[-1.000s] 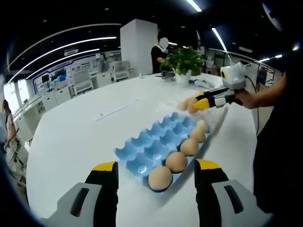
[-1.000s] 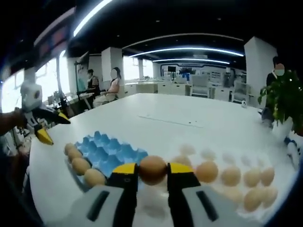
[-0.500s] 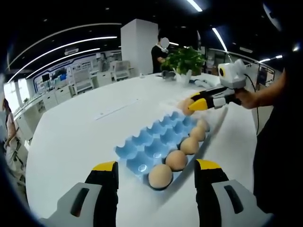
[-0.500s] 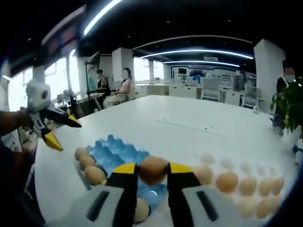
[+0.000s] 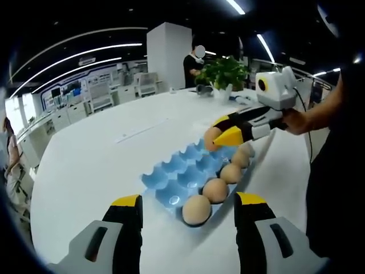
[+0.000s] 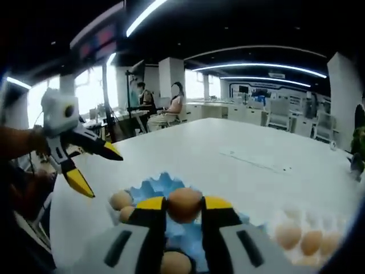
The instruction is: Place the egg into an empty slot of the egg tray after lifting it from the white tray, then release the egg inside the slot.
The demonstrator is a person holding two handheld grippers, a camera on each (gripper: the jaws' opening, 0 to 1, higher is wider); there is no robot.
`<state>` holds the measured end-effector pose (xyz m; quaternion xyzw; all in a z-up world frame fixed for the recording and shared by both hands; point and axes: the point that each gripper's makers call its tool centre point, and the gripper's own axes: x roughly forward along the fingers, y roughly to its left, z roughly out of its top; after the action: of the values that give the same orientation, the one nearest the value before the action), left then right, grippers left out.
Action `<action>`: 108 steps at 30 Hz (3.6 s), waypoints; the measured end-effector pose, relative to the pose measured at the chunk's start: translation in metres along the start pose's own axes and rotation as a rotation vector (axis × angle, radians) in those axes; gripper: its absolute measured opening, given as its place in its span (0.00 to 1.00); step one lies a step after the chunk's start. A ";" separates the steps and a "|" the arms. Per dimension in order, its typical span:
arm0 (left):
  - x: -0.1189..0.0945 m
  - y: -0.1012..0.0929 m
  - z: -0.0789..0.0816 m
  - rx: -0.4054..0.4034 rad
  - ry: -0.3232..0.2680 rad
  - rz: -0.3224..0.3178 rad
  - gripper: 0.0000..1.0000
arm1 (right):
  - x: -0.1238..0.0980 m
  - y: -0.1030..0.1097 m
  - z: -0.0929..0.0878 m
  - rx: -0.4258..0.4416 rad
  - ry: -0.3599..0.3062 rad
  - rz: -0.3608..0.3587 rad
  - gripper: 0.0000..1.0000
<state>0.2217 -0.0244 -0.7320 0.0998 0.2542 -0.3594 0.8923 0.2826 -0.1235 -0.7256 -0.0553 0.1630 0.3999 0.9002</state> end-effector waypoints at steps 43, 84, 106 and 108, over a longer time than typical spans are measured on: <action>-0.003 0.007 -0.006 -0.012 0.007 0.004 0.65 | 0.082 0.070 -0.020 0.047 0.124 0.211 0.24; -0.004 0.003 0.002 -0.004 -0.011 0.019 0.65 | -0.075 -0.083 -0.028 0.078 -0.056 -0.273 0.22; -0.004 0.000 0.002 -0.003 -0.012 0.015 0.64 | -0.124 -0.153 -0.090 0.156 0.080 -0.519 0.25; -0.005 0.000 0.002 -0.002 -0.010 0.015 0.64 | -0.124 -0.153 -0.090 0.139 0.086 -0.516 0.25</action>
<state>0.2195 -0.0226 -0.7279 0.0991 0.2492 -0.3531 0.8964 0.2953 -0.3337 -0.7734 -0.0500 0.2089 0.1422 0.9663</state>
